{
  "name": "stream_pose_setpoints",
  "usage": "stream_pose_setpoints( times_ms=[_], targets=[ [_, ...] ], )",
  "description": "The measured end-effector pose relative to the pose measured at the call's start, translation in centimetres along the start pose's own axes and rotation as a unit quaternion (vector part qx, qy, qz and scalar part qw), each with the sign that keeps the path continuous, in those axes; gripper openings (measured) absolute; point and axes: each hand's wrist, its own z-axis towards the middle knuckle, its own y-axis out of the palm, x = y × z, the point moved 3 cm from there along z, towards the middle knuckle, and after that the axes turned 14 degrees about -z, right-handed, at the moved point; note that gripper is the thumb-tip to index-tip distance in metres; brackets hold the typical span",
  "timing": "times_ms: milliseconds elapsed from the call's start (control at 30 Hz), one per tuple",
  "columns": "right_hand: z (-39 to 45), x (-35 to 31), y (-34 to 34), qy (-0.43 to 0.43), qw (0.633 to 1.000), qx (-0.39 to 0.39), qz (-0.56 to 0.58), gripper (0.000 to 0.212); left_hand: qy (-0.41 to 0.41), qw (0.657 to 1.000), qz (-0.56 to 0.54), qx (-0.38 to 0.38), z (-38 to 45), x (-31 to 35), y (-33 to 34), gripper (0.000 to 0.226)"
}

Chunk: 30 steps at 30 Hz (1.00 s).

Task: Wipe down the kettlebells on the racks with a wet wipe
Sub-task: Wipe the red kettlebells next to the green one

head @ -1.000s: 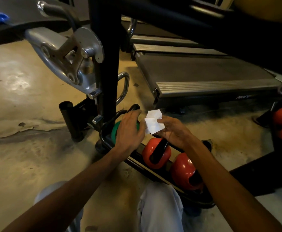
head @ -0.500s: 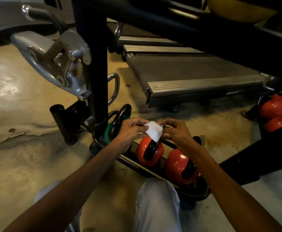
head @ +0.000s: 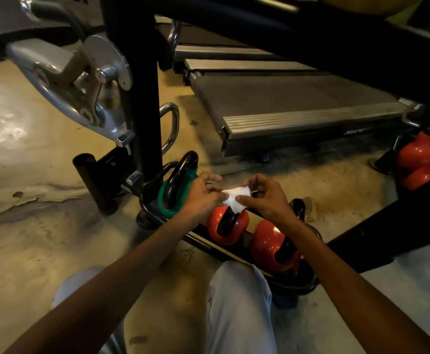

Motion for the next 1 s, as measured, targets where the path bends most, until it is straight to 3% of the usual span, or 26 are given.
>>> stream_pose_setpoints(
  times_ms=[67,167,300,367,500,633,800,933,1000],
  targets=[
    [-0.1,0.2,-0.4,-0.006,0.999,0.02,-0.025,0.034,0.105,0.986,0.133,0.015,-1.2,-0.7,0.4,0.034],
    [0.3,0.3,-1.6,-0.038,0.985,0.106,-0.134,0.026,0.243,0.912,0.325,-0.052,-4.3,-2.9,1.5,0.049],
    [1.1,0.6,-1.7,-0.114,0.958,0.154,-0.216,0.028,0.324,0.771,0.524,-0.159,-5.0,-7.2,2.2,0.073],
    [1.6,0.8,-1.0,-0.146,0.944,0.123,-0.269,0.032,0.336,0.738,0.558,-0.176,-4.6,-8.3,2.0,0.076],
    [1.9,1.0,0.2,-0.203,0.895,-0.008,-0.397,0.039,0.341,0.723,0.569,-0.192,-4.1,-8.7,1.5,0.083],
    [0.9,2.1,-0.4,-0.19,0.909,-0.119,-0.352,0.054,0.342,0.736,0.552,-0.191,-4.2,-8.8,1.4,0.086],
    [1.3,2.8,-0.6,-0.115,0.936,-0.126,-0.307,0.064,0.341,0.756,0.519,-0.206,-4.3,-8.4,1.4,0.088],
    [1.1,2.7,-0.3,-0.155,0.93,-0.151,-0.297,0.069,0.341,0.766,0.504,-0.208,-4.2,-8.3,1.4,0.084],
    [1.2,2.6,-0.5,-0.126,0.945,-0.138,-0.27,0.064,0.337,0.762,0.514,-0.203,-4.2,-8.4,1.4,0.083]
  ],
)
